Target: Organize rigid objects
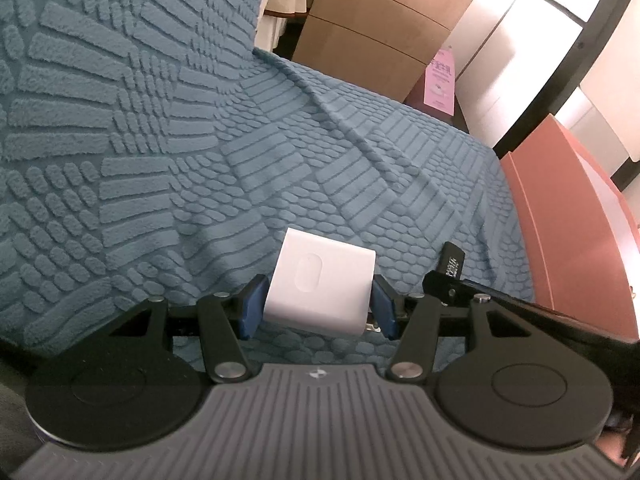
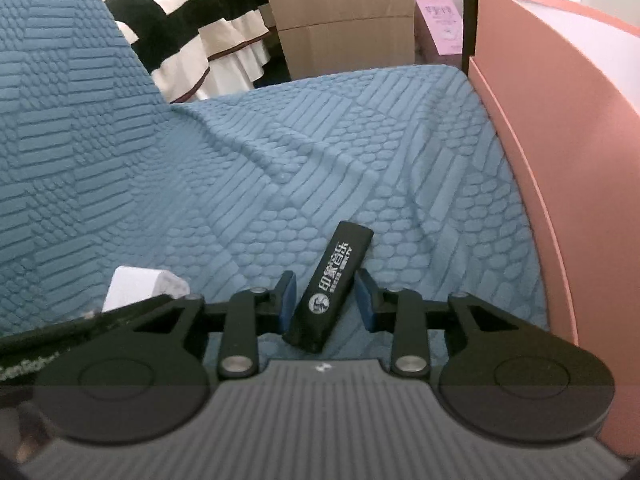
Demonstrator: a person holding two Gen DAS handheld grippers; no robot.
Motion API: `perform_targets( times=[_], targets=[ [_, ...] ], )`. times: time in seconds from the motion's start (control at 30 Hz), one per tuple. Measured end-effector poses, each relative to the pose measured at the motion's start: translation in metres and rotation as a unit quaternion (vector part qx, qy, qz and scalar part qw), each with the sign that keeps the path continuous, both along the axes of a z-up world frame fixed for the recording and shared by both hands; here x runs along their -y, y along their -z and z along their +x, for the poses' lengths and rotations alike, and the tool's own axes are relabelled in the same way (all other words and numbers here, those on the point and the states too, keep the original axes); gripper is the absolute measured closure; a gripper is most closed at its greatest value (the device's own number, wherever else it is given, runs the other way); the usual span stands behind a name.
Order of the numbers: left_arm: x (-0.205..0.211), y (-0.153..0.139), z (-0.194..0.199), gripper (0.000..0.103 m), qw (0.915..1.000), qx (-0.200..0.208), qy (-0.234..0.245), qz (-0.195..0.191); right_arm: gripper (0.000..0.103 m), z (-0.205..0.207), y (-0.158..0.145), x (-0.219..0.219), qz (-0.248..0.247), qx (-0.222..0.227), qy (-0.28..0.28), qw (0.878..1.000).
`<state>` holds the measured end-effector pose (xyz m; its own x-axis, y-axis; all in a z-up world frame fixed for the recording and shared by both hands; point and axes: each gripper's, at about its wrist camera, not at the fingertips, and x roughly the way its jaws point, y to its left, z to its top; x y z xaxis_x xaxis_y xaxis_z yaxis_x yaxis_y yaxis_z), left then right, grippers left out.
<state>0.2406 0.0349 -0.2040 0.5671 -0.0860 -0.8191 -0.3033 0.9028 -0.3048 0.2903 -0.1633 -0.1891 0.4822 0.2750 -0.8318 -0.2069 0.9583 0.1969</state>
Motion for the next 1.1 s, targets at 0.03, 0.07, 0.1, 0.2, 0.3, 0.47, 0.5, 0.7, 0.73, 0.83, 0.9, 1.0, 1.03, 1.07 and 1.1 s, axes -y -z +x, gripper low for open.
perform_targets(
  times=[0.03, 0.07, 0.1, 0.2, 0.3, 0.47, 0.5, 0.7, 0.73, 0.83, 0.9, 1.0, 1.03, 1.07, 1.1],
  targets=[
    [0.000, 0.000, 0.000, 0.042, 1.0000, 0.000, -0.001, -0.001, 0.067, 0.000, 0.000, -0.003, -0.010, 0.004, -0.007, 1.000],
    [-0.001, 0.000, 0.000, 0.042, 1.0000, 0.000, -0.003, -0.001, 0.068, -0.001, 0.000, -0.007, -0.023, 0.007, -0.016, 1.000],
    [-0.001, 0.000, 0.001, 0.042, 1.0000, 0.001, -0.004, -0.002, 0.069, -0.002, 0.000, -0.011, -0.038, 0.011, -0.028, 0.999],
    [-0.001, 0.000, 0.001, 0.042, 1.0000, 0.002, -0.004, -0.004, 0.074, -0.006, -0.001, -0.013, -0.050, 0.014, -0.037, 0.998],
    [0.001, 0.000, 0.001, 0.042, 1.0000, 0.004, -0.001, -0.006, 0.076, -0.009, -0.003, -0.008, -0.056, 0.018, -0.032, 0.998],
    [0.011, -0.002, 0.004, 0.042, 0.9998, 0.012, 0.018, -0.001, 0.077, -0.015, -0.010, 0.007, -0.064, 0.031, -0.043, 0.997],
    [0.014, -0.003, 0.004, 0.042, 0.9997, 0.014, 0.021, -0.001, 0.079, -0.016, -0.013, 0.011, -0.064, 0.034, -0.043, 0.996],
    [0.024, -0.002, 0.006, 0.042, 0.9992, 0.013, 0.037, 0.004, 0.099, -0.019, -0.023, 0.034, -0.052, 0.032, -0.040, 0.997],
    [0.025, -0.001, 0.006, 0.042, 0.9992, 0.012, 0.038, 0.004, 0.099, -0.018, -0.022, 0.035, -0.046, 0.027, -0.042, 0.998],
    [0.028, 0.000, 0.005, 0.042, 0.9991, 0.010, 0.041, 0.005, 0.099, -0.019, -0.018, 0.040, -0.017, 0.013, -0.046, 0.999],
    [0.028, 0.000, 0.004, 0.042, 0.9991, 0.010, 0.041, 0.007, 0.097, -0.021, -0.017, 0.041, -0.007, 0.018, -0.046, 0.999],
    [0.026, -0.001, 0.004, 0.042, 0.9992, 0.012, 0.038, 0.006, 0.085, -0.020, -0.015, 0.036, 0.004, 0.021, -0.047, 0.999],
    [0.025, -0.002, 0.003, 0.042, 0.9992, 0.012, 0.036, 0.005, 0.071, -0.020, -0.014, 0.034, -0.004, 0.023, -0.049, 0.999],
    [0.024, -0.002, 0.003, 0.042, 0.9993, 0.012, 0.035, 0.005, 0.069, -0.020, -0.012, 0.031, -0.015, 0.027, -0.052, 0.998],
    [0.024, -0.003, 0.003, 0.042, 0.9993, 0.013, 0.034, 0.004, 0.071, -0.021, -0.010, 0.027, -0.027, 0.033, -0.058, 0.997]
  ],
)
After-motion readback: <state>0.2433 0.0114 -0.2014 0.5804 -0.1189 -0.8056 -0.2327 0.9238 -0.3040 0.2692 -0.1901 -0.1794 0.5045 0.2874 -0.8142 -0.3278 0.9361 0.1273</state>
